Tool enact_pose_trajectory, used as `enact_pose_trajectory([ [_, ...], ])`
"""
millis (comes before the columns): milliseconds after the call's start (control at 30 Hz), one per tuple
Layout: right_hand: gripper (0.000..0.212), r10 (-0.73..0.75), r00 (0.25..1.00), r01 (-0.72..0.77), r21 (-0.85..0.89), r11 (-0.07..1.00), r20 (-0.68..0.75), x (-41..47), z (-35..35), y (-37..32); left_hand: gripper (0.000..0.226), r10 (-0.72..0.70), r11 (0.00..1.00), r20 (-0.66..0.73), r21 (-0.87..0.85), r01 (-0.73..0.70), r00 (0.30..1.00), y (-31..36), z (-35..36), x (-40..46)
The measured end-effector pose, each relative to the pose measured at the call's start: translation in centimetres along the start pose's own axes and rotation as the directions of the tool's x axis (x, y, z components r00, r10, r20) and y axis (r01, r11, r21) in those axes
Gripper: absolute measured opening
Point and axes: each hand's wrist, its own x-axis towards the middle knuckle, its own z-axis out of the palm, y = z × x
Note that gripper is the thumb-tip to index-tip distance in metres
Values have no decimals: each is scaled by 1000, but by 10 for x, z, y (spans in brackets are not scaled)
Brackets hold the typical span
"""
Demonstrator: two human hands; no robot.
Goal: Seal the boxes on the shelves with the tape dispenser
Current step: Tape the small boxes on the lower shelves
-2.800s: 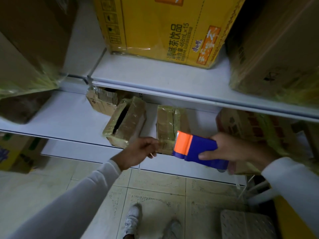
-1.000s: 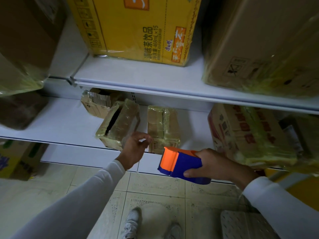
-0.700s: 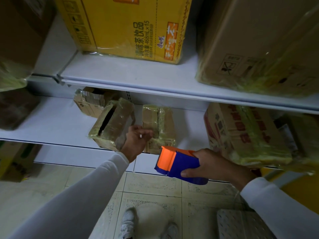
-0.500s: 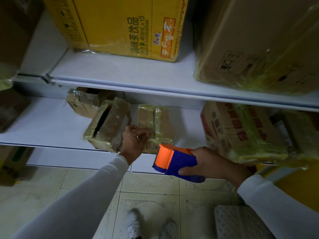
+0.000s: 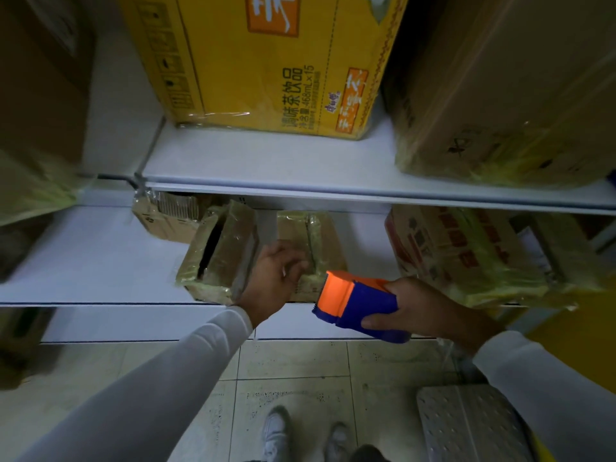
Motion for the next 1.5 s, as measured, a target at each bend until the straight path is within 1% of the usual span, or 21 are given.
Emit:
enact_pose_trajectory([
  [67,43,-11,1000,11,-3,1000,-2,-2,1,-2,15,31,990,175,-140,-6,984,11,-6,-4],
  [133,45,-25,1000,25,-15,1000,8,-3,0,-3,20,3,971,340,-225,78,940,19,-11,-4],
  [167,44,-33,999,33,-17,999,18,-2,-2,-2,22,-14,964,400,-238,119,916,21,-13,-3],
  [233,38,-53,998,54,-13,998,38,1,-6,2,22,-12,957,464,-251,144,886,24,-13,-4],
  [300,37,-69,996,71,-23,997,65,5,-11,3,22,-29,926,485,-317,206,874,29,-9,-7],
  [367,39,-87,993,90,-41,995,84,7,-14,3,20,-58,861,520,-406,307,852,35,-2,-11],
  [400,38,-98,991,103,-51,993,96,8,-15,4,20,-69,842,535,-422,337,842,37,3,-13],
  [533,31,-133,976,143,-47,989,173,9,-19,9,46,-112,789,564,-450,418,818,42,15,-21],
  [633,33,-143,969,149,-16,989,203,8,-19,16,32,-130,785,586,-432,444,800,47,19,-30],
  [700,36,-147,968,150,-1,989,205,8,-20,19,33,-154,774,587,-429,467,795,48,19,-33],
  [767,40,-148,969,150,4,989,197,9,-21,23,28,-190,750,583,-433,500,790,48,19,-33],
  [933,37,-150,965,150,16,988,213,10,-25,27,25,-223,714,598,-438,547,770,47,22,-34],
  [1000,40,-159,966,163,-4,987,205,9,-26,28,25,-223,671,616,-465,578,755,46,21,-34],
  [1100,40,-147,973,152,-14,988,176,7,-27,32,30,-227,573,656,-508,643,720,44,18,-31],
  [1167,40,-140,975,151,-52,987,172,6,-28,34,38,-210,571,691,-488,661,692,47,16,-29],
  [1200,42,-136,975,150,-69,986,177,5,-28,34,37,-199,581,702,-477,659,684,48,15,-28],
  [1400,49,-125,973,138,-56,989,194,2,-25,32,26,-207,605,712,-446,660,671,46,14,-31],
  [1500,48,-124,975,135,-48,990,185,1,-22,32,24,-197,592,704,-469,655,682,47,13,-34],
])
